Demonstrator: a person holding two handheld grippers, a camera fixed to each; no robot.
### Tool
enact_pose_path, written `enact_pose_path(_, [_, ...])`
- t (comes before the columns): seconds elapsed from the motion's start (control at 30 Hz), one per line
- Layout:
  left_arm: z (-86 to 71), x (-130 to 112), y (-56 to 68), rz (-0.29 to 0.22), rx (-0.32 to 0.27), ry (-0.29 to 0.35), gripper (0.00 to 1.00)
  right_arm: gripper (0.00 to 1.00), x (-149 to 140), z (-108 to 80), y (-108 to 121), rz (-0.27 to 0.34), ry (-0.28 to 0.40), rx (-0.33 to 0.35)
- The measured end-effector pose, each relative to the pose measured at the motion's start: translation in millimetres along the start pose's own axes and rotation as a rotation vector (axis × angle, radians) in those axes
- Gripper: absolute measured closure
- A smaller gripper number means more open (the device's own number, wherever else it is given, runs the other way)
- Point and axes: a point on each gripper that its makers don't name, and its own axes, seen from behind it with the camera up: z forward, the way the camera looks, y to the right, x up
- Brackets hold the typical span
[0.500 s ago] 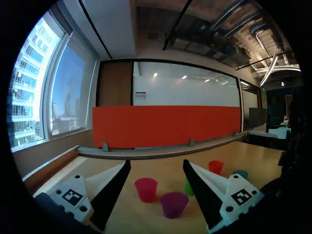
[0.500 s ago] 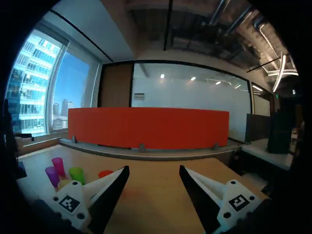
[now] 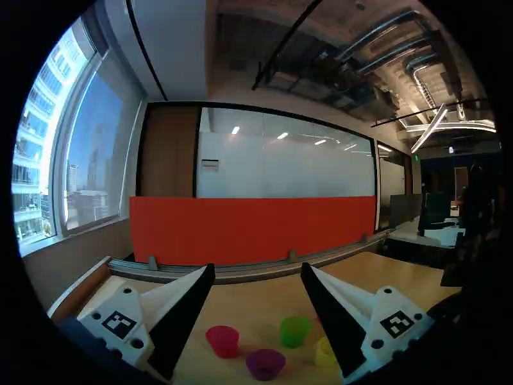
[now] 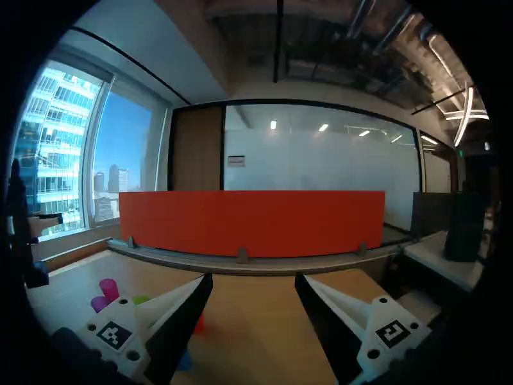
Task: Pour water
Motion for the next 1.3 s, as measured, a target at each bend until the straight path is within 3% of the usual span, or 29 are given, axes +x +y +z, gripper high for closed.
enact_pose_path(0.3, [6.2, 9.4, 19.2, -0.054, -0.135, -0.01, 0.0, 0.01, 2.9, -3.9, -20.2, -0.025, -0.006, 0.111])
enact_pose_path(0.57, [2.0, 3.5, 38.7, 0.003, -0.242, -0.051, 0.0, 0.01, 6.6, -12.2, -47.0, -0.063, -0.008, 0.255])
enact_pose_path(0.8, [-2.3, 1.6, 57.7, 0.035, -0.337, -0.086, 0.0, 0.01, 15.4, -23.6, -74.8, -0.051, -0.009, 0.375])
enact_pose_path(1.0, [-3.6, -6.3, 63.4, 0.045, -0.379, -0.126, 0.0, 0.01, 14.9, -29.6, -88.6, -0.047, -0.02, 0.435])
enact_pose_path(1.3, [-6.3, -25.0, 71.4, 0.085, -0.447, -0.209, 0.0, 0.01, 2.8, -33.1, -106.3, -0.086, -0.096, 0.521])
